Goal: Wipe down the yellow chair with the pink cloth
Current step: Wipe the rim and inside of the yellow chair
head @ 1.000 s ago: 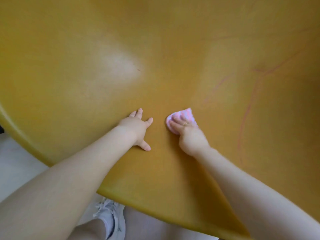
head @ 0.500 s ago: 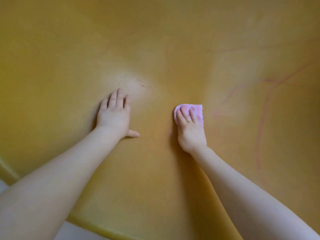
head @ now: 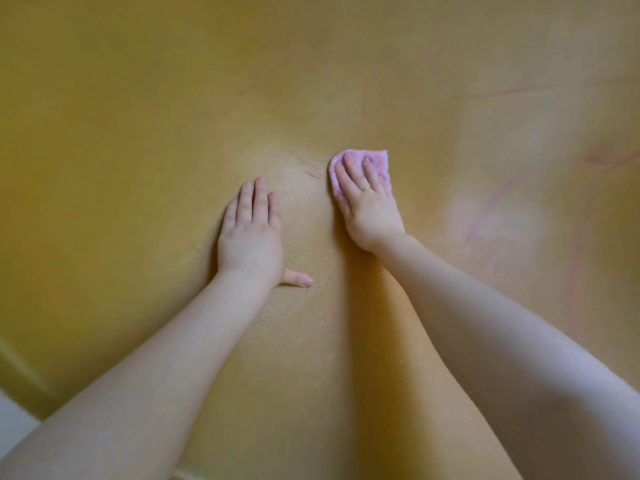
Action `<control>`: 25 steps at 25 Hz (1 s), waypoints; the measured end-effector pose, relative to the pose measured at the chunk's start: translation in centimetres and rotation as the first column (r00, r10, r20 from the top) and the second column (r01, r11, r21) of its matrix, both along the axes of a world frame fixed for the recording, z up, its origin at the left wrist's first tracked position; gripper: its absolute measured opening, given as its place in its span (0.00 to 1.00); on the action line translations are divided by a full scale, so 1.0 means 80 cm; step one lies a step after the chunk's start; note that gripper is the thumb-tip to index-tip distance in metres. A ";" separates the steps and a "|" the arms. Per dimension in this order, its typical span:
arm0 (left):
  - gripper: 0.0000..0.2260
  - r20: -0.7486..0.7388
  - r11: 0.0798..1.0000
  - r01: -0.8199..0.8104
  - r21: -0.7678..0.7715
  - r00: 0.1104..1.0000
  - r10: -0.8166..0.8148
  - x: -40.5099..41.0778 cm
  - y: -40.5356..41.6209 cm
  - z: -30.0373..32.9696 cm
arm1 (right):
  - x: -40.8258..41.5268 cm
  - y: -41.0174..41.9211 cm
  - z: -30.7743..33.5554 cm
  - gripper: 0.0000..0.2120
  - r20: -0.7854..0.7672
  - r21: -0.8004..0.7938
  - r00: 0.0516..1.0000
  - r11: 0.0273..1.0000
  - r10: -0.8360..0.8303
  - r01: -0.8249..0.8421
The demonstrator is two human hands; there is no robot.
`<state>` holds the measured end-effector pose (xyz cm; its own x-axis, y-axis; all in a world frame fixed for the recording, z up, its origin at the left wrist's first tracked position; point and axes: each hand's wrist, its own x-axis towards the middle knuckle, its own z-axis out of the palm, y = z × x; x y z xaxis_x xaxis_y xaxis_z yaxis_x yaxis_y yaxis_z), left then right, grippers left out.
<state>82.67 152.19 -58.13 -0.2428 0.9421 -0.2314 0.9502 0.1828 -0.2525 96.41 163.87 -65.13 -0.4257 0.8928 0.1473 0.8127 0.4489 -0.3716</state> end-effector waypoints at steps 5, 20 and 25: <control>0.54 0.063 1.000 -0.003 0.023 0.998 0.002 0.006 0.010 -0.001 | -0.013 -0.106 -0.006 0.29 -0.169 -0.108 0.912 0.913 0.374 -0.394; 0.63 0.068 1.000 0.012 0.019 0.998 -0.014 0.005 0.009 0.000 | -0.007 -0.079 0.011 0.26 -0.109 -0.065 0.955 0.956 0.277 -0.284; 0.63 0.060 1.000 -0.001 -0.009 0.998 0.002 0.009 0.011 0.001 | -0.026 -0.050 0.035 0.28 0.036 -0.106 0.969 0.965 0.245 -0.240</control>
